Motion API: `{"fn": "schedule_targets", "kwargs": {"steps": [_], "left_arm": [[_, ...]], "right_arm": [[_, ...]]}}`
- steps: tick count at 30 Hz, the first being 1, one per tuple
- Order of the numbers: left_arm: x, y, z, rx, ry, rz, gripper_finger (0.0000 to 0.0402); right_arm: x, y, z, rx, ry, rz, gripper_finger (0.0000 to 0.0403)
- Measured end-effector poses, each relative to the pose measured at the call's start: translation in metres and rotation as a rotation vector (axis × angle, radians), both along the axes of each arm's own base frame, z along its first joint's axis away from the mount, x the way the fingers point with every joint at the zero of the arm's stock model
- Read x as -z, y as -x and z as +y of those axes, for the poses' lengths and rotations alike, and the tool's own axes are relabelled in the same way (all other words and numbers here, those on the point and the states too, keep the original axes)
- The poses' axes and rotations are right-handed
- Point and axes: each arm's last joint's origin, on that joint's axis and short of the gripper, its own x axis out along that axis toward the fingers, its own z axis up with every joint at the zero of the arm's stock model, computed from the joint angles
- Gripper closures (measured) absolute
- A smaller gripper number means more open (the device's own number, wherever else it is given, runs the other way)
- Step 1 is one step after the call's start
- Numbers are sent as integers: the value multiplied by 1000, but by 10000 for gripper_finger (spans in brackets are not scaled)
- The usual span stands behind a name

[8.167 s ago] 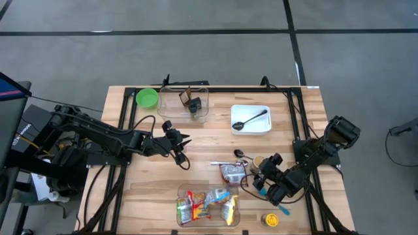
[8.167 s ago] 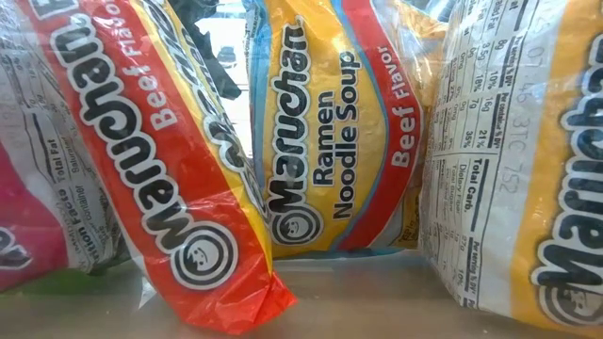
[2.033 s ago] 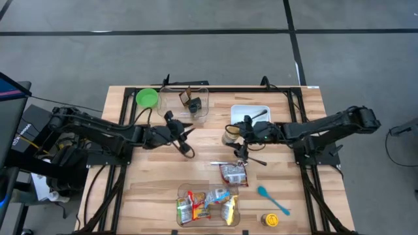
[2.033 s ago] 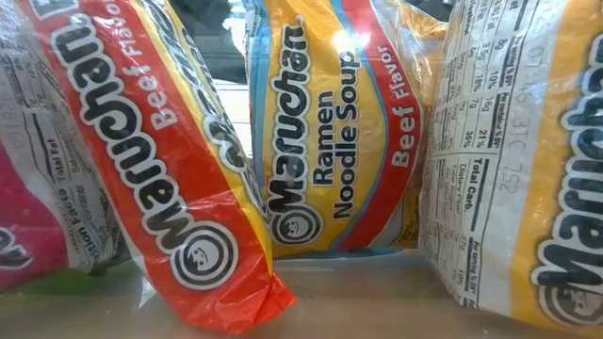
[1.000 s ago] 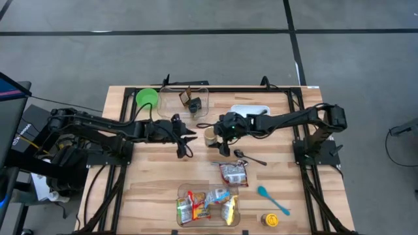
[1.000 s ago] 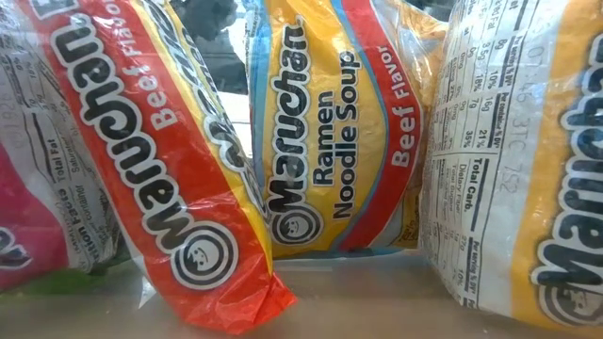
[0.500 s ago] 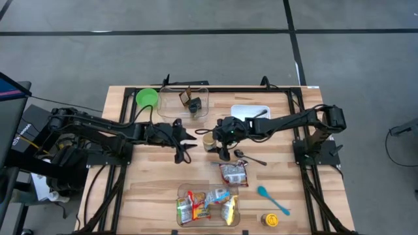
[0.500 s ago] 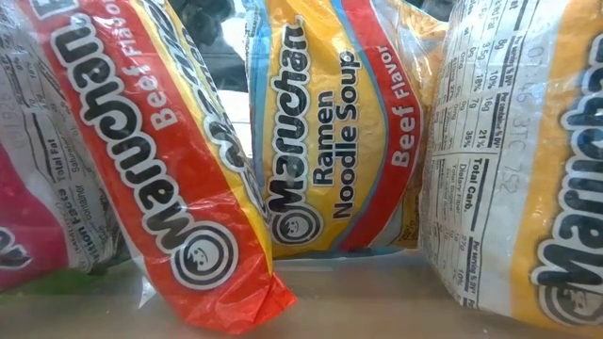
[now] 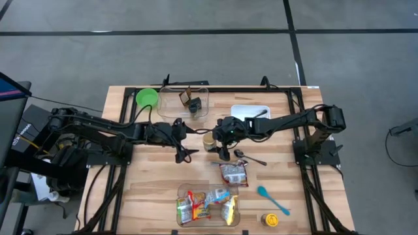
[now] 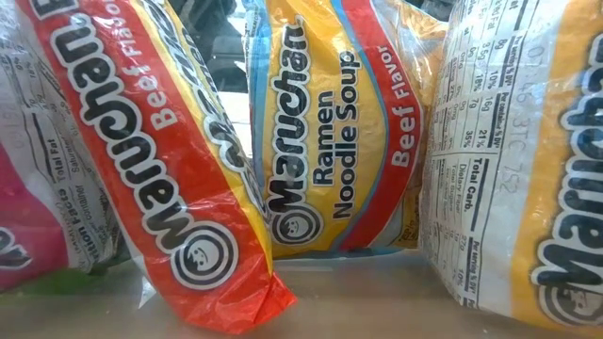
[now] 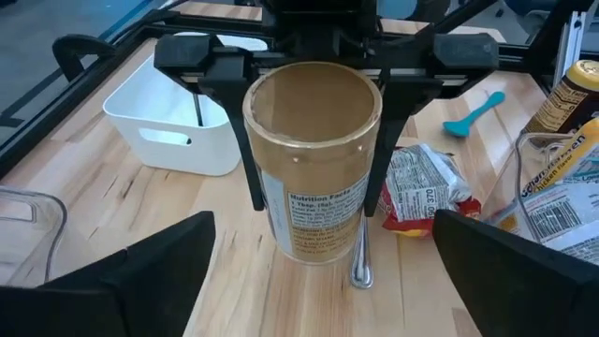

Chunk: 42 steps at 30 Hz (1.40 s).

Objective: Pick & Place Food Item
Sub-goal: Put the gold seasoning bottle into the top transparent bin

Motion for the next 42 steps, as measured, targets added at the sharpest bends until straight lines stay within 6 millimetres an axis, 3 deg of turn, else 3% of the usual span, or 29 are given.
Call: {"fn": "schedule_targets", "kwargs": {"steps": [10, 24, 42], "left_arm": [[-3, -2, 1, -5, 5, -38, 39], [-8, -4, 11, -15, 16, -86, 44], [14, -33, 8, 63, -8, -117, 44]], "right_arm": [[0, 0, 1, -9, 12, -6, 126], [0, 0, 1, -17, 23, -7, 126], [-3, -3, 1, -41, 27, -54, 126]]}}
